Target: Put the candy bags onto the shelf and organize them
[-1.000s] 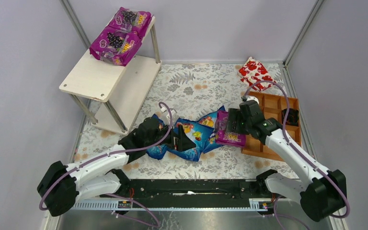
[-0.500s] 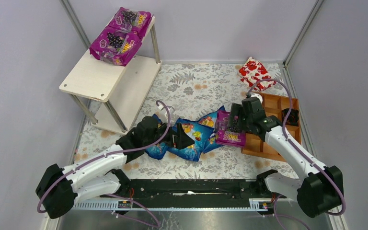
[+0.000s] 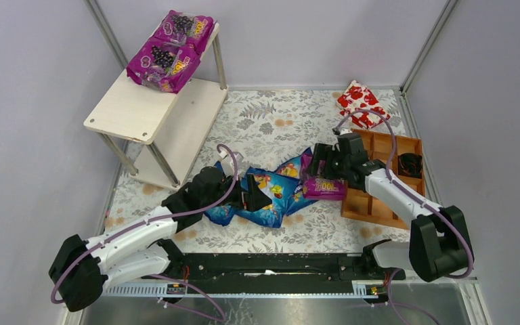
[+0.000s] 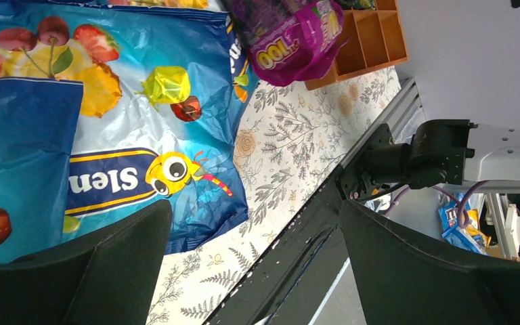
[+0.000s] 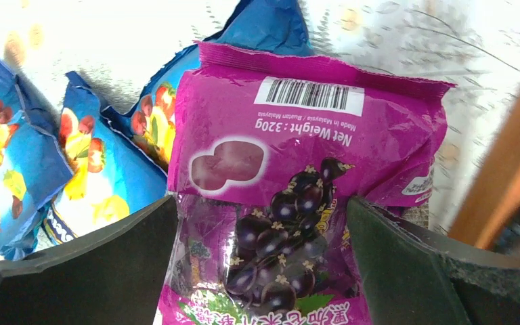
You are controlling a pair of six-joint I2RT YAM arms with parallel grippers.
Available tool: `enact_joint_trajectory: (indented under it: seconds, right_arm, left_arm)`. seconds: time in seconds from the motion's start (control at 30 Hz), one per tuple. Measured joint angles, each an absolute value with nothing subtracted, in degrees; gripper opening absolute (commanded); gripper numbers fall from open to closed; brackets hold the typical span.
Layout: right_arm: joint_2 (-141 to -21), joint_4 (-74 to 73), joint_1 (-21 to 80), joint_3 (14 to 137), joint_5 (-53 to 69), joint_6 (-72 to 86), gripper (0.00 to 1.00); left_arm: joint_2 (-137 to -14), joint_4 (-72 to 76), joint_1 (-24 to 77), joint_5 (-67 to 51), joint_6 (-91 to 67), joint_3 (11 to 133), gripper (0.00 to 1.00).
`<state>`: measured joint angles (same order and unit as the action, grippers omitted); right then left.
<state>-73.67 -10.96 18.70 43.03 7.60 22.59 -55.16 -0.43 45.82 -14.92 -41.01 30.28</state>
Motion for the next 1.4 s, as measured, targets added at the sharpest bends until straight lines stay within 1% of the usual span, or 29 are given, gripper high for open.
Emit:
enact_joint_trajectory:
  seconds: [0.13, 0.27, 0.43, 0.47, 0.53, 0.6, 0.67, 0.8, 0.9, 1.03, 1.2, 1.27, 1.37, 1.4]
  right_arm:
    - [-75.72, -6.52, 21.98, 43.68, 9.06, 22.33, 1.0]
    - [-74.98, -4.21, 24.43, 43.51, 13.28, 22.87, 1.0]
    - [-70.19, -6.7, 25.26, 43.24, 15.0, 23.2, 1.0]
    - [-68.51, -7.62, 24.8, 43.16, 14.92, 23.2, 1.0]
    - [-64.75, -8.49, 22.48, 42.5, 15.59, 23.42, 1.0]
    - [-60.73, -8.49, 17.32, 41.25, 17.3, 24.12, 1.0]
    - [-59.27, -8.45, 12.6, 40.51, 19.16, 24.88, 1.0]
    - [-63.61, -8.27, 5.58, 38.94, 24.29, 26.26, 1.0]
    - [-68.03, -9.52, 3.55, 38.33, 25.1, 26.35, 1.0]
    - [-72.14, -10.44, 3.09, 38.35, 25.04, 25.45, 1.0]
    - [-74.22, -10.17, 3.09, 38.39, 24.62, 23.83, 1.0]
    - [-74.22, -9.58, 3.09, 38.37, 25.17, 23.62, 1.0]
    - [-74.22, -6.87, 3.14, 37.43, 27.86, 24.03, 1.0]
    - [-74.24, -5.8, 3.22, 36.86, 28.8, 24.32, 1.0]
  left_arm:
    - [-55.09, -0.32, 45.82, -14.7, -42.24, 30.3, 0.99]
    - [-57.65, 0.25, 45.82, -14.68, -43.68, 30.65, 0.98]
    - [-63.77, 4.38, 45.82, -15.75, -47.09, 32.23, 0.89]
    - [-65.12, 5.96, 45.82, -16.32, -48.03, 32.47, 0.86]
    - [-68.36, 9.39, 45.82, -17.8, -50.09, 33.06, 0.83]
    - [-71.02, 11.77, 45.82, -19.09, -51.48, 33.82, 0.83]
    - [-73.93, 14.2, 45.82, -20.4, -52.71, 35.11, 0.84]
    - [-76.4, 16.53, 45.82, -21.41, -53.6, 36.77, 0.84]
    - [-77.14, 17.72, 45.82, -21.67, -53.84, 37.15, 0.84]
    - [-77.62, 18.04, 45.82, -21.69, -54.02, 37.12, 0.84]
    - [-77.95, 18.2, 45.82, -21.63, -53.98, 36.99, 0.77]
    - [-78.56, 18.94, 45.82, -21.63, -54.0, 36.99, 0.76]
    - [-79.9, 19.7, 45.82, -21.63, -54.04, 37.08, 0.76]
    - [-80.6, 19.77, 45.82, -21.61, -54.06, 37.32, 0.79]
